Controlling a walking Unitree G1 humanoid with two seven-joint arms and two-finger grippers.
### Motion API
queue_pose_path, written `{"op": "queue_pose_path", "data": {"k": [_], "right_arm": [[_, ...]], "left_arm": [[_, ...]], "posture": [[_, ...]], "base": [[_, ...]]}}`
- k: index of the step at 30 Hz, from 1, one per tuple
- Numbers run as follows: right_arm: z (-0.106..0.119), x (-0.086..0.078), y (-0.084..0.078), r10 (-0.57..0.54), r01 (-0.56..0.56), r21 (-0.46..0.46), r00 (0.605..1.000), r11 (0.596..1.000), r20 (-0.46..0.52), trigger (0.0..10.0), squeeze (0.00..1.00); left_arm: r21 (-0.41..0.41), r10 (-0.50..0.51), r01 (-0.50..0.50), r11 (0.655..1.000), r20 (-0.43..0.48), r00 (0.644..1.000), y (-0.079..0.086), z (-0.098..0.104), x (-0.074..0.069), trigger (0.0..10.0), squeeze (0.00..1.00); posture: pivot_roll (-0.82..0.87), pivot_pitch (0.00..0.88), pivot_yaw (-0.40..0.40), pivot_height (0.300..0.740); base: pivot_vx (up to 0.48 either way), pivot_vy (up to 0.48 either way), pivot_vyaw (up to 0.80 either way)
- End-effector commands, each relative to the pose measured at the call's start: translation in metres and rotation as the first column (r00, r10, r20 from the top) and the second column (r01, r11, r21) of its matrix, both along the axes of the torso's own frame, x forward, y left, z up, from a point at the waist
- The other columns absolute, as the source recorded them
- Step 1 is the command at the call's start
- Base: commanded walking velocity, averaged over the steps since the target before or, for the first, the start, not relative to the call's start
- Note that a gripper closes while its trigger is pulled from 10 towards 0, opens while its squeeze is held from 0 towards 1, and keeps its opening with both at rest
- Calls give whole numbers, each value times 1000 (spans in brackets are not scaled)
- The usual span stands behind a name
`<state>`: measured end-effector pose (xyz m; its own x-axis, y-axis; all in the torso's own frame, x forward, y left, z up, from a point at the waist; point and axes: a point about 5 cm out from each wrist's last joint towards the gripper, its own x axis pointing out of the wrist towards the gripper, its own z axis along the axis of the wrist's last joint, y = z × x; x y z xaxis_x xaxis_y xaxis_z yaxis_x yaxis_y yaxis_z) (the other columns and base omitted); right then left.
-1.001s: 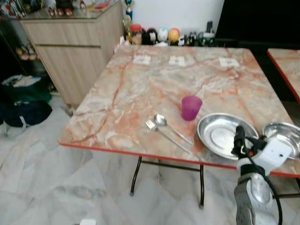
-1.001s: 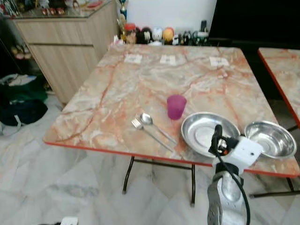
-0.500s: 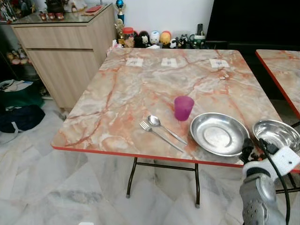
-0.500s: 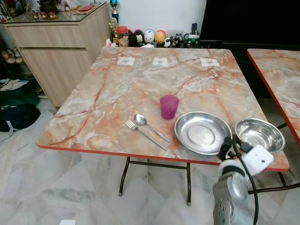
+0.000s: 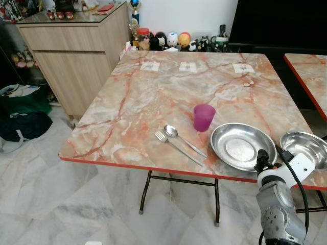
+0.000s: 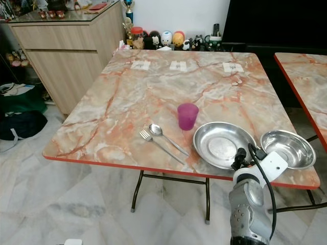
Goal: Setting the table
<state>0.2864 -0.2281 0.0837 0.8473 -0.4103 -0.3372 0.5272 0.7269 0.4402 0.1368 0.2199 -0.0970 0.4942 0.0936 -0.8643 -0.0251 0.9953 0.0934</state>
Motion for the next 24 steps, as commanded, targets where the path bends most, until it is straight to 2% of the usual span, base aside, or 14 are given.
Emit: {"op": "queue_pose_path", "data": {"k": [1,9,11,19,20,21,22,24], "right_arm": [[-2,1,-4,-23,23,10,1000,1000,-9,10000,0],[-6,3,-8,-21,22,10,999,1000,-24,10000,0],[-8,7,-6,16,-16,10,999,1000,-38,10000,0],[-9,17,1,48,-47,15,998,999,-38,10000,0],[-10,18,1,50,-49,15,998,999,-36,5373,0],[-10,19,1,52,-51,13,998,999,-36,5373,0],[-11,19,1,55,-54,13,998,998,-44,0,0],[-12,19,2,56,-55,13,997,998,-54,0,0]], "left_arm": [[10,3,-3,1000,-19,1000,4,-1,-4,10000,0],[12,3,-2,1000,-22,1000,7,-1,-6,10000,0],[13,4,-4,1000,-21,1000,7,-1,-6,10000,0],[14,10,-9,1000,-18,1000,8,-1,-6,10000,0],[14,10,-10,1000,-18,1000,8,-1,-6,10000,0],[14,11,-10,1000,-18,1000,8,-1,-6,10000,0],[13,10,-10,1000,-20,1000,8,-1,-7,10000,0],[13,10,-9,1000,-21,1000,8,-1,-7,10000,0]], "posture": [[-83,0,17,740],[-86,0,21,740],[-89,0,23,740],[-76,0,18,740],[-75,0,18,740],[-75,0,18,740],[-74,0,18,740],[-74,0,19,740]], "base": [[0,0,0],[0,0,0],[0,0,0],[0,0,0],[0,0,0],[0,0,0],[0,0,0],[0,0,0]]}}
